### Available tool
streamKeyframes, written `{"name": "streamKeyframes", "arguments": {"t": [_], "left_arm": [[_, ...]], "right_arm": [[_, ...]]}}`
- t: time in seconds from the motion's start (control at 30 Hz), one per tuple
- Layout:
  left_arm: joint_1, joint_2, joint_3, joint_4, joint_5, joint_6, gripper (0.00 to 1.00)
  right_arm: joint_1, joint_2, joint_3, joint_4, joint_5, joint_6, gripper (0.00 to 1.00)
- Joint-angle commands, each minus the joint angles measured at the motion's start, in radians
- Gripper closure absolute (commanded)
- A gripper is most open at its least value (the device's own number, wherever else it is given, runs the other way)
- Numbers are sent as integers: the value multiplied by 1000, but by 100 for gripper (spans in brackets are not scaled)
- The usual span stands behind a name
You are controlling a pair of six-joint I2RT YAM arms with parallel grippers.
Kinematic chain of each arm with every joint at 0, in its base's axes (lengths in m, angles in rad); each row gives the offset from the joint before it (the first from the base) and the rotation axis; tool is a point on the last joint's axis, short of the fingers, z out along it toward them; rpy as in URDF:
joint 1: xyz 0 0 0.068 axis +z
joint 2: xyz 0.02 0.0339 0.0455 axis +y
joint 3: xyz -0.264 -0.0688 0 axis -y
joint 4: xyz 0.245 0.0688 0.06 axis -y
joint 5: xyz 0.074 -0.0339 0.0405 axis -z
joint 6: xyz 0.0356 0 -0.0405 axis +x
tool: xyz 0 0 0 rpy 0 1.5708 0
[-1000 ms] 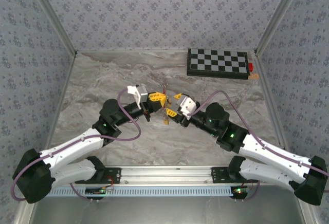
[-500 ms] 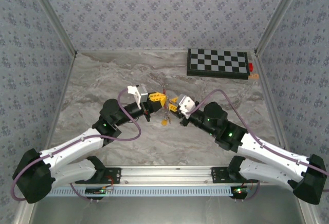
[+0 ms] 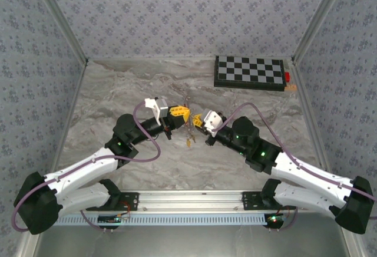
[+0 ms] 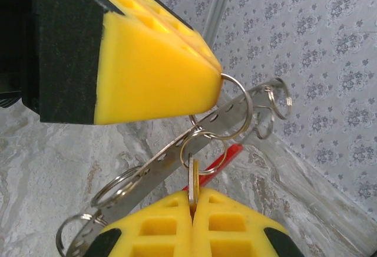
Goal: Put the keys on the keyring
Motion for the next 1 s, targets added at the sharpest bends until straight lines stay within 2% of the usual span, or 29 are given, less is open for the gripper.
{"name": "streamKeyframes", "arguments": {"t": [0.0, 0.17, 0.5, 0.97], "left_arm": [[-6, -25, 20, 70, -2, -14, 100], [-6, -15, 19, 87, 6, -27, 100], [-7, 9, 19, 94, 28, -42, 100], [-7, 42, 9, 99, 29, -51, 100]], "right_arm": [[5, 10, 14, -29, -24, -5, 100], [11, 44, 44, -70, -38, -17, 100], [9, 57, 59, -40, -18, -34, 100], [1, 20, 76, -34, -15, -53, 100]]}}
